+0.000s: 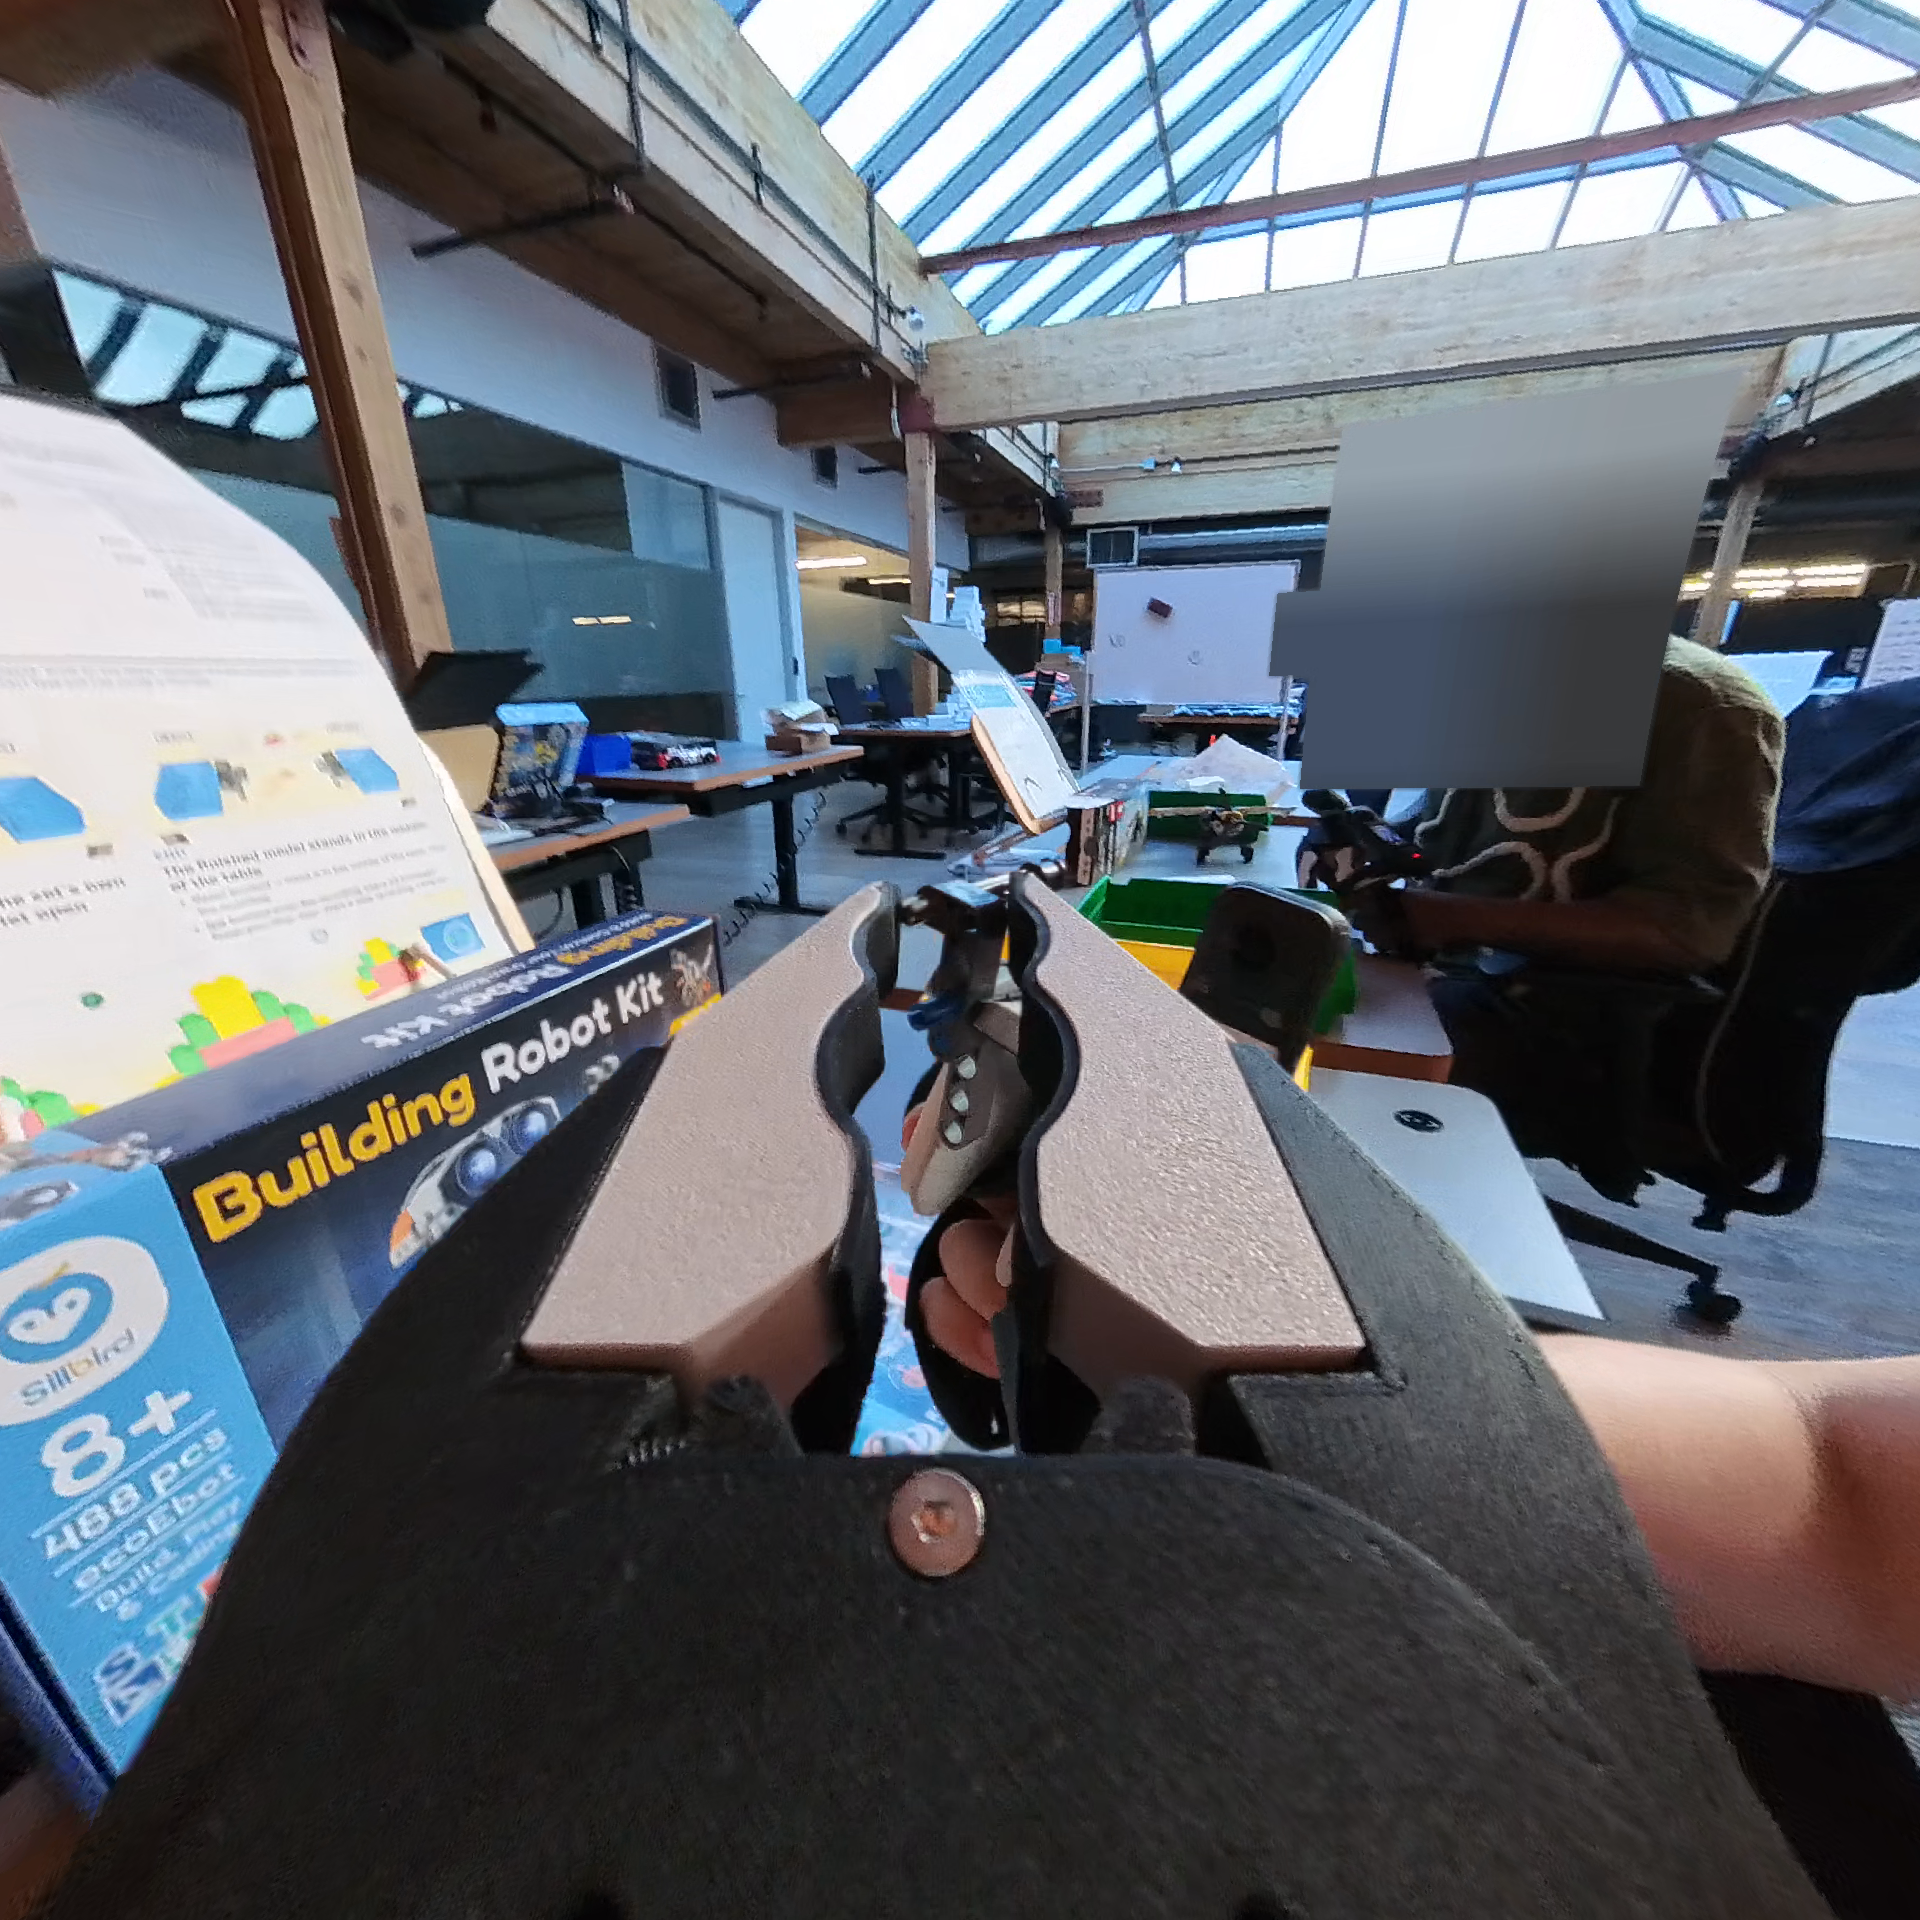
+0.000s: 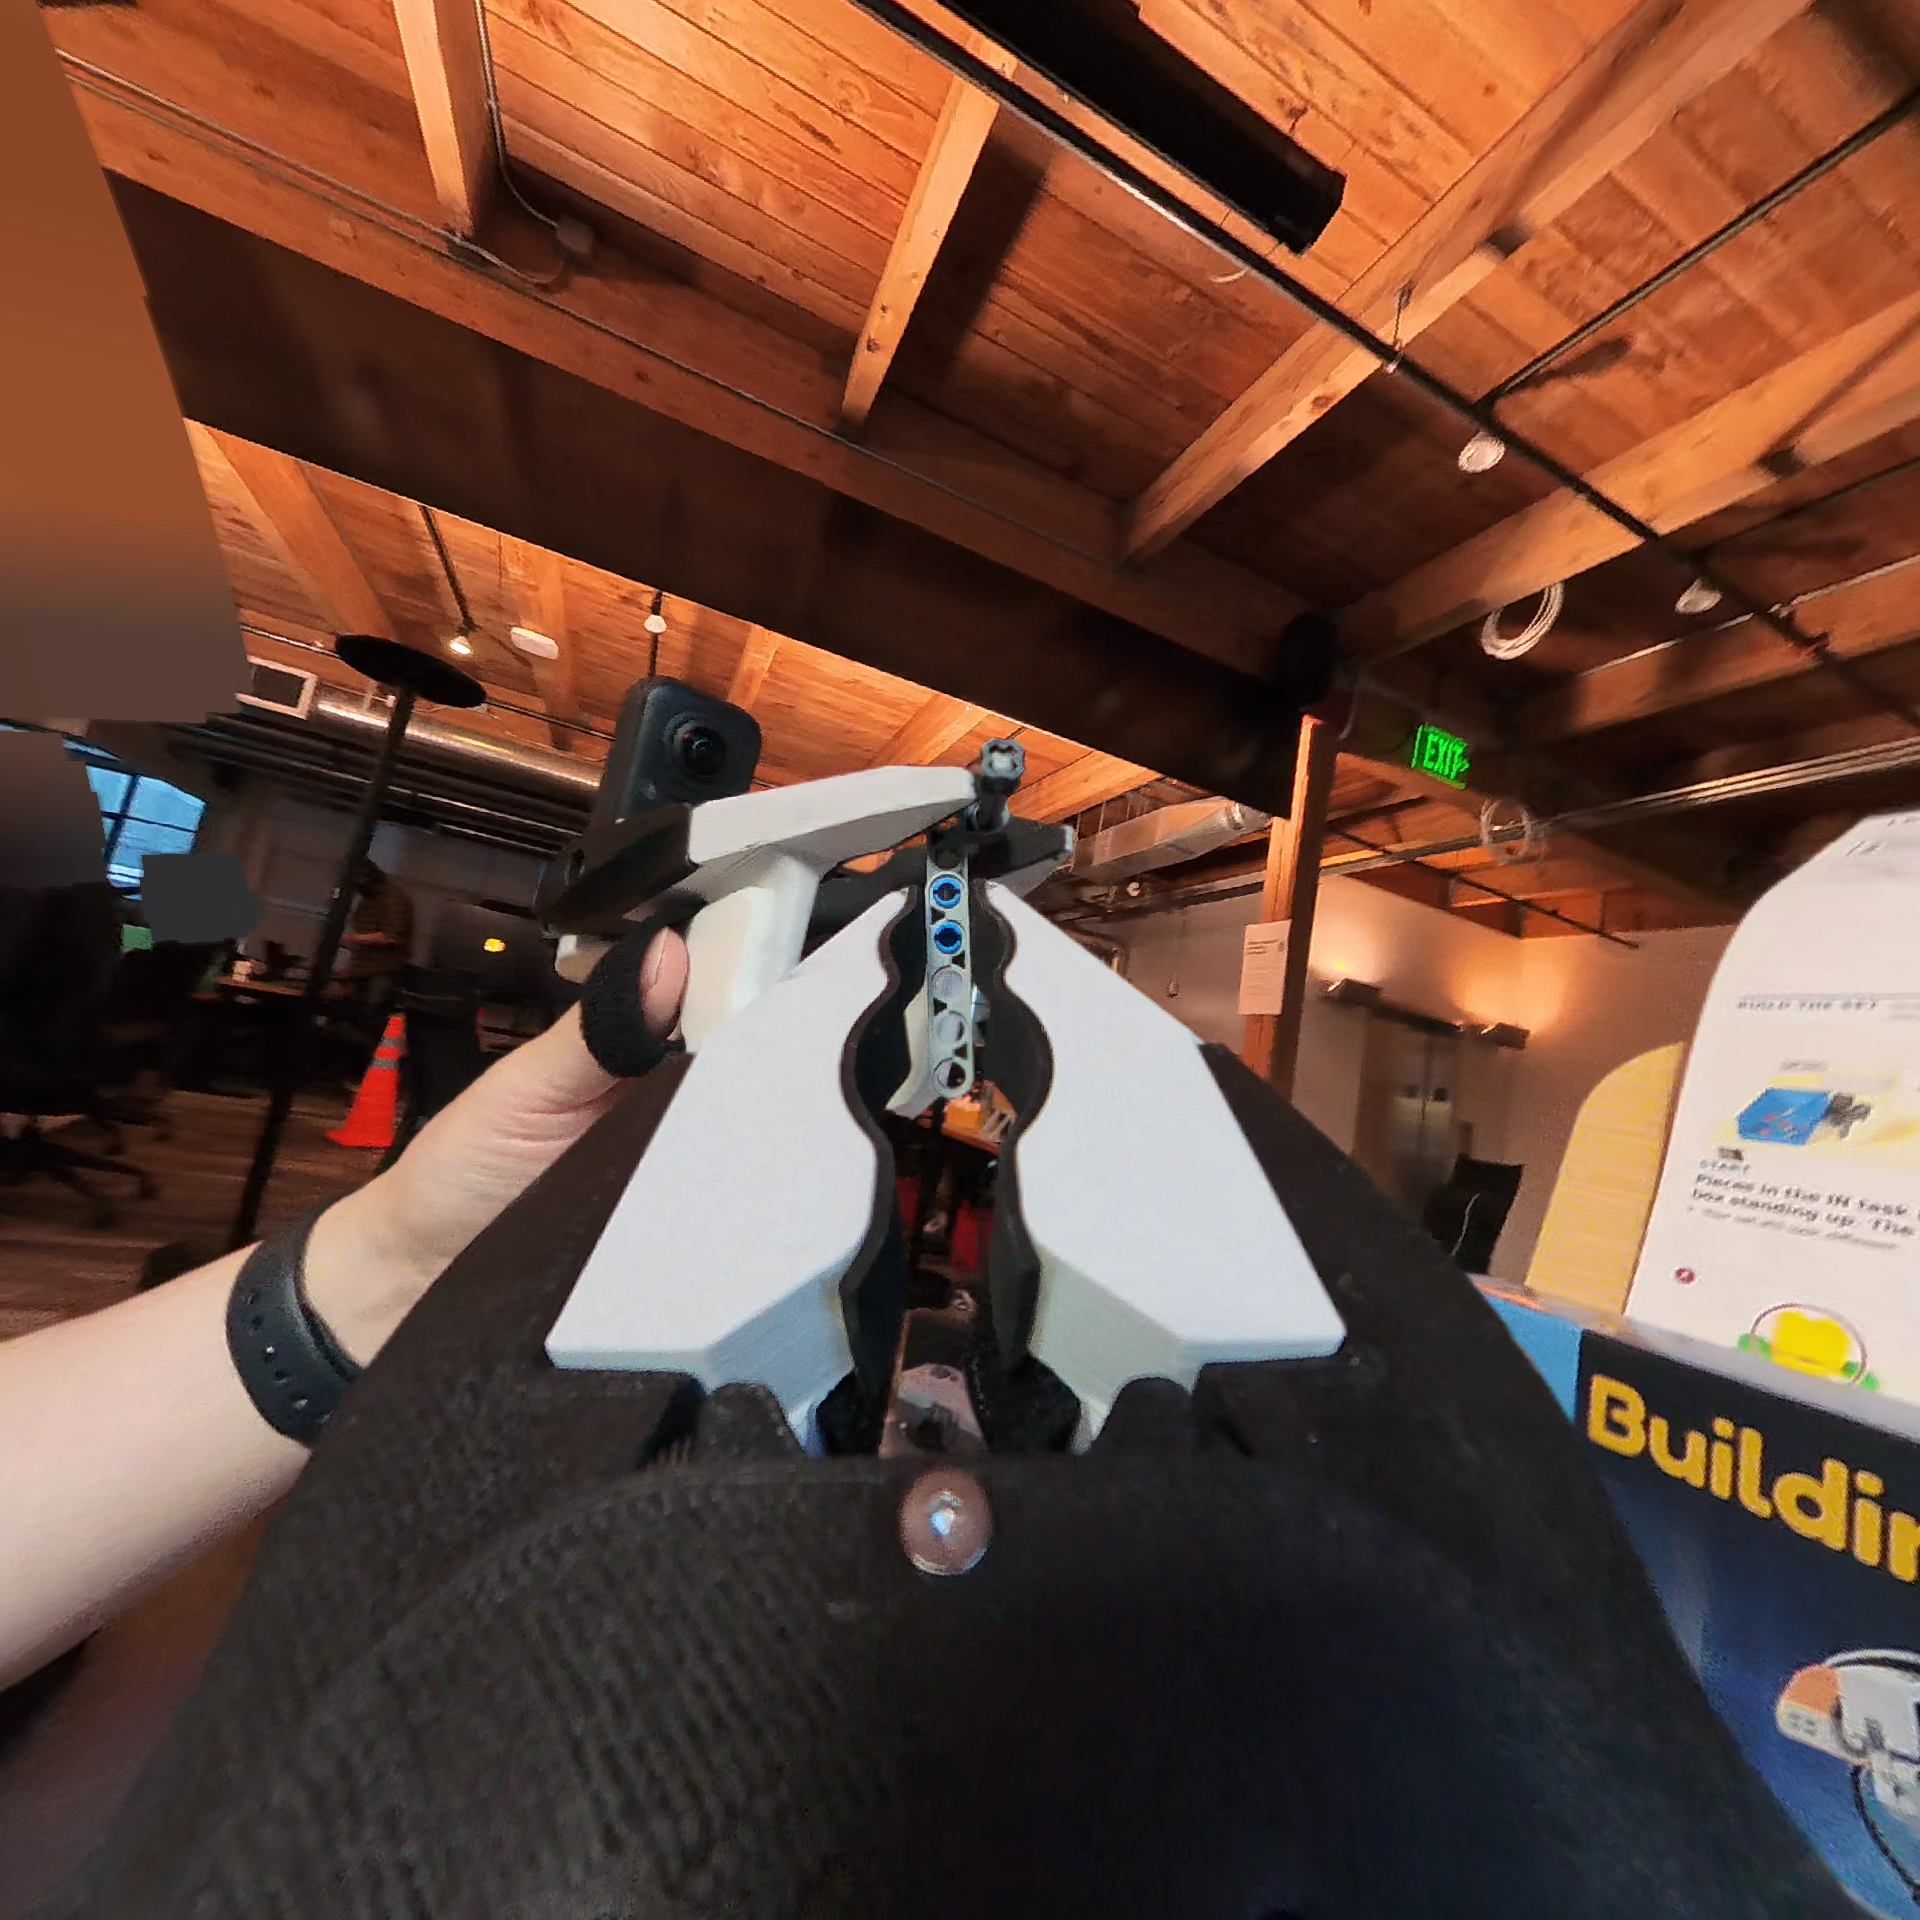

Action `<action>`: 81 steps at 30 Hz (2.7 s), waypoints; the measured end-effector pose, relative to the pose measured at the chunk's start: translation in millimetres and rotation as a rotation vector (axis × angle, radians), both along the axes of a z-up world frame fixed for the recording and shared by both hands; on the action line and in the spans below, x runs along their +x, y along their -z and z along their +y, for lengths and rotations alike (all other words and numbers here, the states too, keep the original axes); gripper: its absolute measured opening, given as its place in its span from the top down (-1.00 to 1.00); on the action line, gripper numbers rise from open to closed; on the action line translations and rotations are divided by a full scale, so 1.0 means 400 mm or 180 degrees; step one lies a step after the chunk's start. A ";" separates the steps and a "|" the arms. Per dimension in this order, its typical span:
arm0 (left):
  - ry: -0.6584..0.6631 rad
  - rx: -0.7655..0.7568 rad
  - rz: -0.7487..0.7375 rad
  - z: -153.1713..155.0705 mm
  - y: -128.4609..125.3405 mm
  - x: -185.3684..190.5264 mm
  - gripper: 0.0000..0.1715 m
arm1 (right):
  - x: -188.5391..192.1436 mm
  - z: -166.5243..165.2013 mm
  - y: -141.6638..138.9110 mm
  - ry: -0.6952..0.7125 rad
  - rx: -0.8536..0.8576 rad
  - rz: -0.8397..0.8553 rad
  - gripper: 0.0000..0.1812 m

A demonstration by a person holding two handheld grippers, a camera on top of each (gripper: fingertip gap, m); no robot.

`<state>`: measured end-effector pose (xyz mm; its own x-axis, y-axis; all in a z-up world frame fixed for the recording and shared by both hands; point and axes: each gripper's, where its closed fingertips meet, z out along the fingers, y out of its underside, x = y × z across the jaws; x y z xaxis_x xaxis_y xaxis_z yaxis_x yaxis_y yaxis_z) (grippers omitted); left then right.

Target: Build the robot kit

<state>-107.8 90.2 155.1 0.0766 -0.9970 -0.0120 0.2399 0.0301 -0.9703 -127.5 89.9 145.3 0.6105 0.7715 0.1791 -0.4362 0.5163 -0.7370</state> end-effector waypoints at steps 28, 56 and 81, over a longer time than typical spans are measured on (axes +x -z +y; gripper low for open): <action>-0.0178 0.0432 0.0042 -0.004 -0.017 -0.038 0.82 | 0.056 0.008 -0.004 -0.0157 -0.0185 -0.0475 0.80; -0.0157 0.0462 0.0359 -0.004 0.018 -0.024 0.82 | 0.054 -0.014 -0.004 0.0502 -0.0338 -0.1593 0.94; 0.0238 0.0072 0.0233 -0.030 0.011 -0.014 0.79 | 0.062 -0.028 0.006 0.0164 -0.0655 -0.1649 0.95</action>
<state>-113.5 78.4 150.8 0.0000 -0.9993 -0.0374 0.1708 0.0368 -0.9846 -102.5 78.6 142.8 0.5207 0.7937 0.3145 0.0317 0.3502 -0.9361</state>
